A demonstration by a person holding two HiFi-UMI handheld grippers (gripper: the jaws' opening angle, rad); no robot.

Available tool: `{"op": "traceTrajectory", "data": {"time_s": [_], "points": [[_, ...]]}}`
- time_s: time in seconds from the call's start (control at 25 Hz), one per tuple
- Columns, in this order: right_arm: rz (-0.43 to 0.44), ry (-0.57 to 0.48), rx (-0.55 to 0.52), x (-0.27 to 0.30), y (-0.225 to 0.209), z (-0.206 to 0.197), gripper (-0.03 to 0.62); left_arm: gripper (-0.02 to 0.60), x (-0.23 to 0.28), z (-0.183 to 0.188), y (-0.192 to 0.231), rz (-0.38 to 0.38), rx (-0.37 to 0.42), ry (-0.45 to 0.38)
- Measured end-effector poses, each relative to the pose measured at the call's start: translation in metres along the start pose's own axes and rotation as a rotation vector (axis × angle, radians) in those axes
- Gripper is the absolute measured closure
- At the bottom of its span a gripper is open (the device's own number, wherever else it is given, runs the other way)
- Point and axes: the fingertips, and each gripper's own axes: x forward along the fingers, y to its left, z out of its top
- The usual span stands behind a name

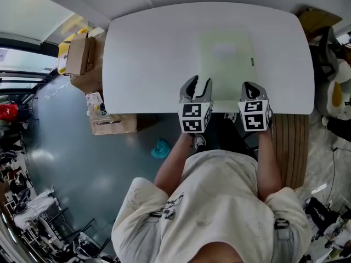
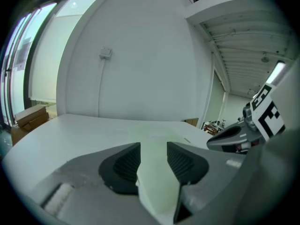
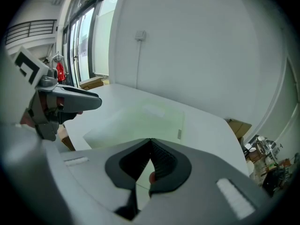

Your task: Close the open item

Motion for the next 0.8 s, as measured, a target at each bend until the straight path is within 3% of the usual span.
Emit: {"op": "traceTrajectory", "data": {"time_s": [0.6,0.8], "points": [[-0.012,-0.099,0.020,-0.064,0.045,-0.001,0.591,0.397,-0.095,0.015,0.014,0.059,0.046,-0.104],[-0.010,-0.184,0.037,-0.092,0.057,0.014,0.591,0.397,-0.130,0.027,0.023,0.077,0.058,-0.161]]}}
